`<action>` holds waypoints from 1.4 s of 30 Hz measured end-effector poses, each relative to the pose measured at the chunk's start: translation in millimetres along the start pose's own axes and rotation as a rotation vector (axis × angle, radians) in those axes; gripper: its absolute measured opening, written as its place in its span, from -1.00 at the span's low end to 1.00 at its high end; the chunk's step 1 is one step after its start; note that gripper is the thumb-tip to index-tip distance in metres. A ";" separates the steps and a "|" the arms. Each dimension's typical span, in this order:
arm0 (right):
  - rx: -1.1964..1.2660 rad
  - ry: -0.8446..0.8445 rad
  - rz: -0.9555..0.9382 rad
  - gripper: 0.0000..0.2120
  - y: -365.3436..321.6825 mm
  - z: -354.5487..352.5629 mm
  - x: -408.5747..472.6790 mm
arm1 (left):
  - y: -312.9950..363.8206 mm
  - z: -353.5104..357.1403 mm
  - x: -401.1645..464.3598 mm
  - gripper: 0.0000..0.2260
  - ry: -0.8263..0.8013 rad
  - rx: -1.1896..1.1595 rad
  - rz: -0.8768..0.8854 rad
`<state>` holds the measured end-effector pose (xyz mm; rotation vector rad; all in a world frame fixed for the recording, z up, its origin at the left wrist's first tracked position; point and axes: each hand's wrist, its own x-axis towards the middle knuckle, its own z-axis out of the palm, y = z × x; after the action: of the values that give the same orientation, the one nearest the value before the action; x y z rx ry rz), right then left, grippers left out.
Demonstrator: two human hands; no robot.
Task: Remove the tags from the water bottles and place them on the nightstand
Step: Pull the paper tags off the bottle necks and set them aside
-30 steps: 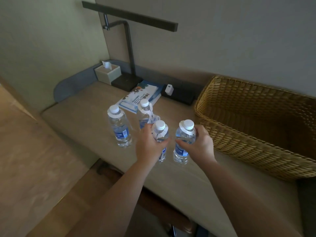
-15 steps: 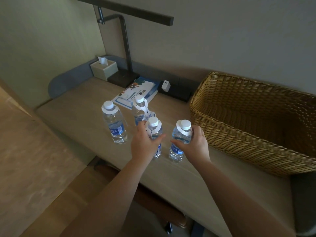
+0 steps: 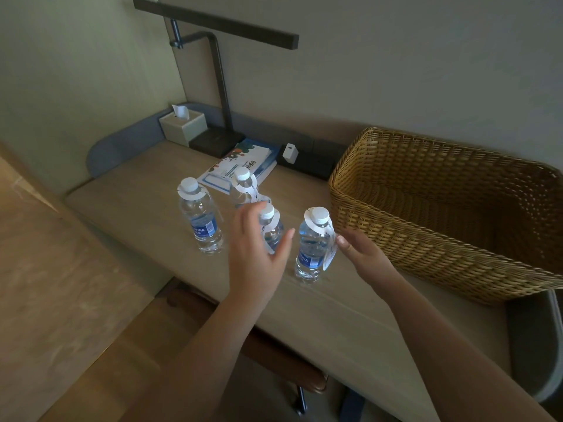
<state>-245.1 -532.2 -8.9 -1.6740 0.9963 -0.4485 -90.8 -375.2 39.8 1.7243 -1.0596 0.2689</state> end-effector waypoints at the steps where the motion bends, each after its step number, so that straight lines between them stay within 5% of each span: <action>1: 0.019 0.004 0.016 -0.35 1.9 -1.7 0.2 | 5.1 1.8 -1.6 -0.56 -0.053 -0.020 0.014; 8: 0.145 0.035 -0.033 -0.86 6.4 -7.2 -1.0 | 7.3 29.6 -14.2 -0.42 -0.441 -0.132 -0.265; 14: 0.024 0.068 -0.016 -0.79 -2.4 6.0 0.3 | -3.0 44.9 -7.3 -0.42 -0.572 -0.212 -0.492; 19: 0.053 0.086 -0.077 -0.98 -9.1 2.2 -9.6 | -4.9 48.1 -9.7 -0.50 -0.592 -0.267 -0.471; 34: 0.218 0.248 -0.175 -0.92 -28.1 -30.6 -42.1 | -7.7 48.0 -13.3 -0.64 -0.579 -0.195 -0.275; 42: 0.210 0.429 0.038 -0.95 39.6 -64.5 -81.4 | -2.1 75.2 -14.5 -0.29 -0.453 -0.109 -0.310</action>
<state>-353.7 -509.0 -7.9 -1.3948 1.2402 -0.8819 -120.4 -431.6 -2.9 1.8633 -1.0790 -0.3861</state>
